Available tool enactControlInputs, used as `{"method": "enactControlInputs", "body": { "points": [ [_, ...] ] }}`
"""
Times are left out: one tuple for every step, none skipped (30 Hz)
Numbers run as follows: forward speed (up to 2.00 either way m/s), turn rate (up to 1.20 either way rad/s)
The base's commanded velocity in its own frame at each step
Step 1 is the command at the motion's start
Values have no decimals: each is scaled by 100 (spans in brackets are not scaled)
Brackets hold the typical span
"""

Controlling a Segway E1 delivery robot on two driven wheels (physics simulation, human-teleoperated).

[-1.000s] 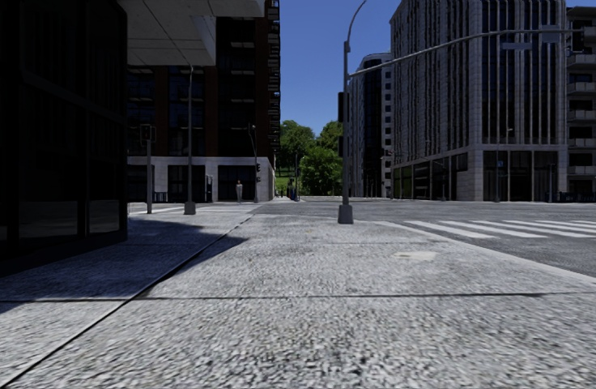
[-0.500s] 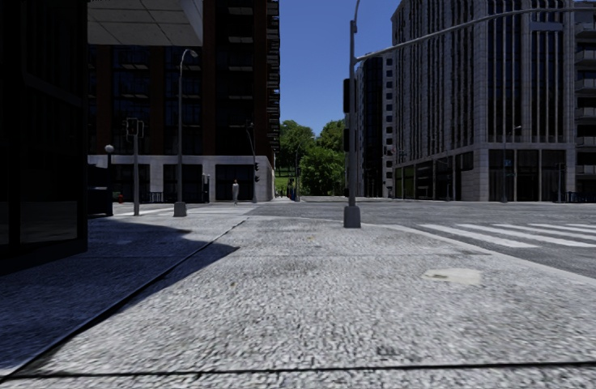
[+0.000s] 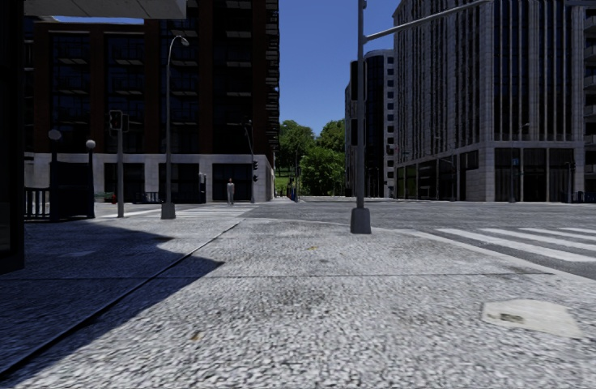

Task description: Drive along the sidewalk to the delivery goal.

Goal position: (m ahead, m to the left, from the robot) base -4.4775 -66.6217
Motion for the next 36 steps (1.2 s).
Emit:
{"method": "enactControlInputs", "body": {
  "points": [
    [200,0],
    [200,0],
    [200,0],
    [200,0],
    [200,0],
    [200,0],
    [200,0],
    [200,0],
    [200,0],
    [200,0],
    [200,0],
    [200,0],
    [200,0],
    [200,0],
    [200,0],
    [200,0],
    [200,0],
    [200,0],
    [200,0],
    [200,0],
    [200,0],
    [200,0],
    [200,0],
    [200,0],
    [200,0],
    [200,0],
    [200,0],
    [200,0],
    [200,0],
    [200,0],
    [200,0],
    [200,0],
    [200,-4],
    [200,-21],
    [200,-44],
    [200,-44]
  ]
}}
